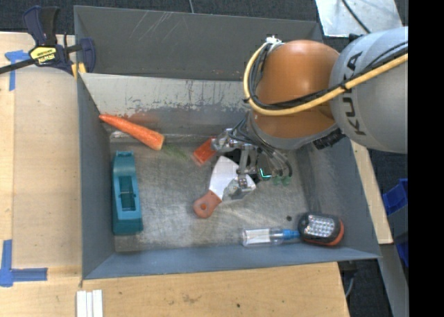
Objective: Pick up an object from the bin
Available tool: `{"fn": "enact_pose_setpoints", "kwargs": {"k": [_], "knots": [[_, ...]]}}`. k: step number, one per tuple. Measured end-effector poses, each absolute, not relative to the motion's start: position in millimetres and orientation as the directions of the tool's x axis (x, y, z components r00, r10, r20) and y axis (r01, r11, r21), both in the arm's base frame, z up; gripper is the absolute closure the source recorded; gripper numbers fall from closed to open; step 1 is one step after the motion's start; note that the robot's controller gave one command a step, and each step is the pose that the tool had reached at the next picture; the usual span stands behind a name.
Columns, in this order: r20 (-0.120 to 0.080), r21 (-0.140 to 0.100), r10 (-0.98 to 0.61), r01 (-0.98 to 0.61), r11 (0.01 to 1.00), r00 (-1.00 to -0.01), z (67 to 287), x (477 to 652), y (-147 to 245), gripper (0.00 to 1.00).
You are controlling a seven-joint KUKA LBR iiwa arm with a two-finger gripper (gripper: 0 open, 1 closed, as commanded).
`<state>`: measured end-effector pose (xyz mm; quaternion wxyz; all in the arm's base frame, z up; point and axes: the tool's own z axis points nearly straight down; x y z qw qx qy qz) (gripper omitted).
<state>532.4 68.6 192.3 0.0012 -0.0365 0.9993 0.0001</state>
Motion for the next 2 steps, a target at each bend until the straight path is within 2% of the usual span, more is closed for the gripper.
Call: {"fn": "enact_pose_setpoints", "kwargs": {"k": [1, 2], "knots": [[-0.003, 0.000, -0.073, -0.073, 0.997, -0.997, 192, 532.4, 69, 0.00], [-0.010, -0.001, -0.139, -0.139, 0.990, -0.990, 161, 534.4, 71, 0.00]]}}
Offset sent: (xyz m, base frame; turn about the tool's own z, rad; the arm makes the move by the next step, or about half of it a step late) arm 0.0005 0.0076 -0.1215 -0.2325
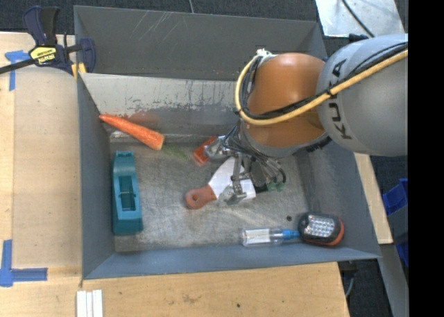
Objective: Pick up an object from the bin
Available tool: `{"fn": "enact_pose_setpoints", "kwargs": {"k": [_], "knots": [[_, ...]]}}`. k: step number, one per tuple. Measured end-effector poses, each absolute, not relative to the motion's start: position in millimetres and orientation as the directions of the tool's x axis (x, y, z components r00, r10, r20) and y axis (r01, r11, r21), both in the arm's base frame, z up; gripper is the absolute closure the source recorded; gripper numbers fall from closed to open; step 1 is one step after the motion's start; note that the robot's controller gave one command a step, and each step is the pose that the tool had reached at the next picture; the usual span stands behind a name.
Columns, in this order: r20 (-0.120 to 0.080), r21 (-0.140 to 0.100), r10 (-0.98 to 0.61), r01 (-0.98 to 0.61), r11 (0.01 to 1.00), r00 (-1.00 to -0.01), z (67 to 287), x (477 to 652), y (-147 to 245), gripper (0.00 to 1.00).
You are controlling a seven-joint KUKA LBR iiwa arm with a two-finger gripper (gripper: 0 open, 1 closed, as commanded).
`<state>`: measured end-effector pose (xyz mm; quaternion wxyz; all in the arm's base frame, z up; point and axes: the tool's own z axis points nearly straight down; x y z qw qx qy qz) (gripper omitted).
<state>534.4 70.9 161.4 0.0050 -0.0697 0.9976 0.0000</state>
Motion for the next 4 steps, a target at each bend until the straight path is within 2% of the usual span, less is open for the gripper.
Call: {"fn": "enact_pose_setpoints", "kwargs": {"k": [1, 2, 3, 4], "knots": [[0.002, 0.001, -0.284, -0.284, 0.959, -0.959, 77, 542.6, 63, 1.00], [0.002, 0.001, -0.283, -0.283, 0.959, -0.959, 77, 542.6, 63, 1.00], [-0.003, 0.000, -0.369, -0.369, 0.929, -0.929, 218, 554.7, 71, 1.00], [-0.002, 0.000, -0.369, -0.369, 0.929, -0.929, 217, 554.5, 71, 1.00]]}}
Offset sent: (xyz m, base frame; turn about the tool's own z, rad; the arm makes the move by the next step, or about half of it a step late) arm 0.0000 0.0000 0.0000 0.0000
